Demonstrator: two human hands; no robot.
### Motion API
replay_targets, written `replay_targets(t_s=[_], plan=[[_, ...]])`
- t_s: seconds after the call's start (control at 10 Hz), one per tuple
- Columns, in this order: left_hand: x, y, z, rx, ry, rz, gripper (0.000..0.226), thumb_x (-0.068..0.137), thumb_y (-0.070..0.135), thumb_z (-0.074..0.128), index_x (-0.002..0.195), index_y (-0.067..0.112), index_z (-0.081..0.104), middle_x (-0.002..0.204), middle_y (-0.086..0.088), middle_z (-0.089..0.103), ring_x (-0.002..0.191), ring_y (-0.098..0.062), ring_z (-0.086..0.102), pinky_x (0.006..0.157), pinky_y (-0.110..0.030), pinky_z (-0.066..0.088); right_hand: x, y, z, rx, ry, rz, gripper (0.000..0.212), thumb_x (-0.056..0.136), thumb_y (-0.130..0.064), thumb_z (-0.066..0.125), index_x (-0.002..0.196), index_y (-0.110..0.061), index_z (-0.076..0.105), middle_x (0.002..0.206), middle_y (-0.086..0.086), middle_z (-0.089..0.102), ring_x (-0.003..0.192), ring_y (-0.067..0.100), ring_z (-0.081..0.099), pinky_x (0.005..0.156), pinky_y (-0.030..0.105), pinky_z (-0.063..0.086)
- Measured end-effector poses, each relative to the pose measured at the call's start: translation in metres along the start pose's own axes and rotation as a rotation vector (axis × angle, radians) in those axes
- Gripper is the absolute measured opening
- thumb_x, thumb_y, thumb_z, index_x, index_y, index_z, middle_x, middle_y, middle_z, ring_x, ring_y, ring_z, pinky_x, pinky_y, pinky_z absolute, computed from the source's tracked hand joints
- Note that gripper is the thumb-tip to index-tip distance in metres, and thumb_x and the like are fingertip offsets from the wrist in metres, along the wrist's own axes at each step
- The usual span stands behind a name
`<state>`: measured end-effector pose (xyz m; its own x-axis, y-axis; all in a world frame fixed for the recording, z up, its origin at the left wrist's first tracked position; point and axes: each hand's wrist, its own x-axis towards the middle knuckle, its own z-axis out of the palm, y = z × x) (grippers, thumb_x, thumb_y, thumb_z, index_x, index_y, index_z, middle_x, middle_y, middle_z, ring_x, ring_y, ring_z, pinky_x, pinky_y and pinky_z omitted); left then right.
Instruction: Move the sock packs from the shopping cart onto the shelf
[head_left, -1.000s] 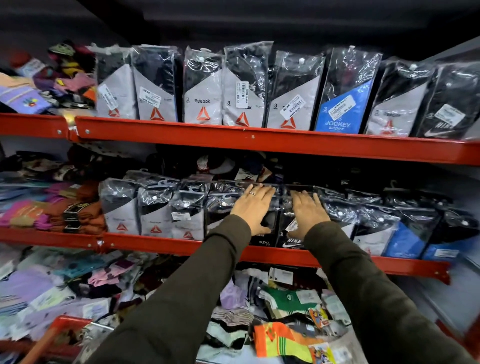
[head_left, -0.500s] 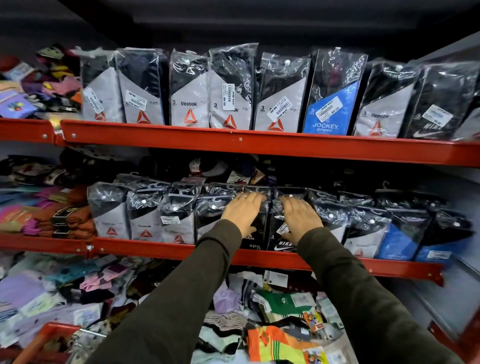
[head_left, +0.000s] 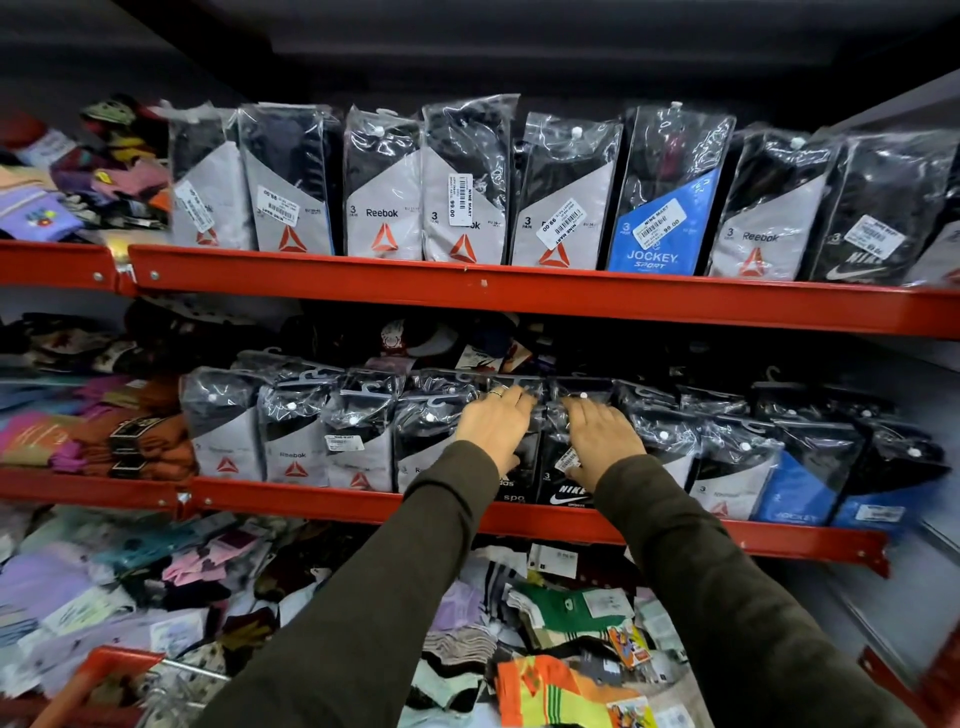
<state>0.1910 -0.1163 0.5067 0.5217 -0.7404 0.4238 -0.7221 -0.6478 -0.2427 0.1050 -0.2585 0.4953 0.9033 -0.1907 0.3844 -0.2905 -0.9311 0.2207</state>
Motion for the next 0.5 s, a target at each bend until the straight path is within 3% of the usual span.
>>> replay_targets(t_s=[0.2, 0.3, 0.4, 0.5], plan=[[-0.005, -0.005, 0.002, -0.048, 0.025, 0.020, 0.091, 0.078, 0.034, 0.084, 0.151, 0.015, 0.033, 0.150, -0.002, 0.041, 0.132, -0.023, 0.051, 0.101, -0.037, 0.052, -0.002, -0.002, -0.005, 0.016, -0.002, 0.009, 0.092, 0.080, -0.030, 0.077, 0.150, -0.006, 0.023, 0.148, 0.010, 0.040, 0.140, 0.026, 0.038, 0.120, 0.037, 0.025], [-0.010, -0.003, 0.005, -0.065, 0.026, 0.024, 0.098, 0.083, 0.027, 0.080, 0.157, 0.012, 0.018, 0.159, -0.006, 0.031, 0.143, -0.027, 0.041, 0.121, -0.037, 0.032, -0.005, -0.004, -0.008, 0.007, 0.007, 0.004, 0.100, 0.080, -0.032, 0.077, 0.153, -0.004, 0.015, 0.153, 0.012, 0.033, 0.144, 0.028, 0.031, 0.123, 0.038, 0.019], [-0.018, -0.006, 0.003, -0.112, 0.117, 0.045, 0.093, 0.090, 0.024, 0.072, 0.159, 0.013, 0.011, 0.165, -0.005, 0.021, 0.153, -0.023, 0.021, 0.129, -0.036, 0.011, -0.013, -0.002, -0.017, 0.036, 0.095, 0.022, 0.106, 0.080, -0.040, 0.074, 0.155, -0.005, 0.008, 0.160, 0.012, 0.025, 0.148, 0.027, 0.026, 0.124, 0.041, 0.019], [-0.026, -0.013, -0.017, -0.146, 0.311, 0.055, 0.075, 0.095, 0.030, 0.062, 0.158, 0.017, 0.021, 0.162, -0.002, 0.029, 0.151, -0.022, 0.027, 0.128, -0.039, 0.016, -0.022, 0.000, -0.038, 0.149, 0.429, 0.033, 0.089, 0.082, -0.043, 0.070, 0.152, -0.008, 0.028, 0.150, 0.009, 0.044, 0.136, 0.026, 0.044, 0.113, 0.040, 0.037]])
